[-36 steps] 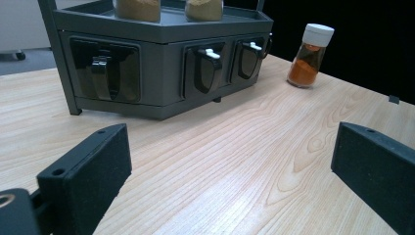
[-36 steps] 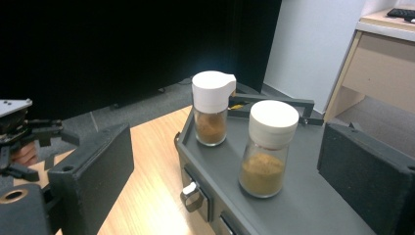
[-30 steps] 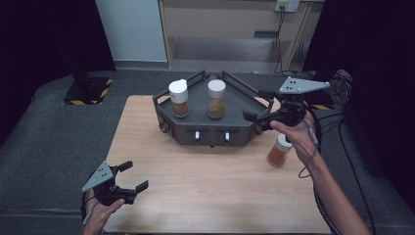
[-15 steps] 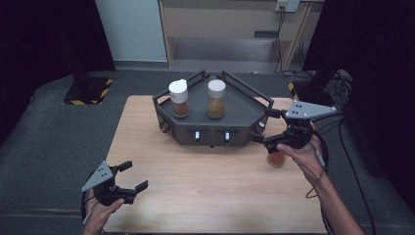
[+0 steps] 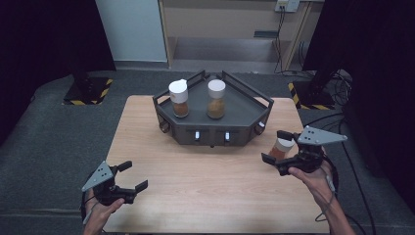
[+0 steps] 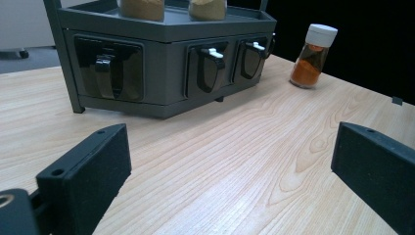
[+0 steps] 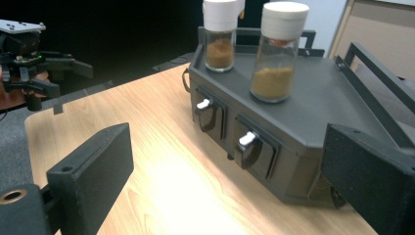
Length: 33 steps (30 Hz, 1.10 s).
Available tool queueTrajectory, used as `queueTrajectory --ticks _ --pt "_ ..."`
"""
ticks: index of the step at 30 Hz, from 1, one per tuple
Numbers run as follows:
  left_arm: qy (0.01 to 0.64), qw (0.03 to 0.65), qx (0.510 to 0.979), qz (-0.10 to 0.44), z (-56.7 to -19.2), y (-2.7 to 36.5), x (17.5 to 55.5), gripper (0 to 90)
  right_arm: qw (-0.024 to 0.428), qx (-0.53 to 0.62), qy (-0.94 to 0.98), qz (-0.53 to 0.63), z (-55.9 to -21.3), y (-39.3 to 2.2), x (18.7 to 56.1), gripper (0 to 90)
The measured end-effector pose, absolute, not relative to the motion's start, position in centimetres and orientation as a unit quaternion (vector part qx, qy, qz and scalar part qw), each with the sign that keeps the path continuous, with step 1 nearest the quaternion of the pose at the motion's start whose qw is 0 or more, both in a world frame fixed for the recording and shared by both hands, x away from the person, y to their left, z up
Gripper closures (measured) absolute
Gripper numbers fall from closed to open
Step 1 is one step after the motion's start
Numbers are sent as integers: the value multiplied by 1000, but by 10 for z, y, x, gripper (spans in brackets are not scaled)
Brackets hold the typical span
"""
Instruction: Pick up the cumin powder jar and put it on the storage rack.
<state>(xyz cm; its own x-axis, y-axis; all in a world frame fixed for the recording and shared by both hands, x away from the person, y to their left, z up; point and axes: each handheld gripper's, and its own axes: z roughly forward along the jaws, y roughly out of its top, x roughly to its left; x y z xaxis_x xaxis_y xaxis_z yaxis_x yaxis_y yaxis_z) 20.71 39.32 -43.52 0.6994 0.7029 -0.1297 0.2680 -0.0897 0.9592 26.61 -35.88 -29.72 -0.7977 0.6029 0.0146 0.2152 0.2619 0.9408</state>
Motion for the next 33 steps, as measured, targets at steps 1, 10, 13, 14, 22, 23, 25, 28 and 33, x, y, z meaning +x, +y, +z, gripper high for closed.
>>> queueTrajectory --ticks 1,10,13,14,22,23,25,28,33 --pt "340 583 714 187 -435 393 207 0 177 266 773 549 -301 -362 263 63" --pt "341 582 715 185 -435 393 207 0 175 288 764 551 -323 -379 244 58" --pt "340 583 714 184 -435 394 207 0 176 298 761 549 -331 -385 236 58" --pt "340 583 714 184 -435 394 207 0 179 303 759 547 -334 -387 232 58" --pt "341 583 714 184 -435 394 207 0 182 332 747 547 -352 -404 218 56" --pt "340 583 714 184 -435 394 207 0 185 337 746 545 -354 -405 216 56" --pt "340 584 714 184 -436 394 207 0 189 341 743 543 -359 -407 213 56" --pt "340 584 714 183 -436 394 207 0 190 348 743 539 -366 -409 211 59" --pt "340 585 713 183 -436 394 207 0 201 360 740 531 -375 -411 205 64"
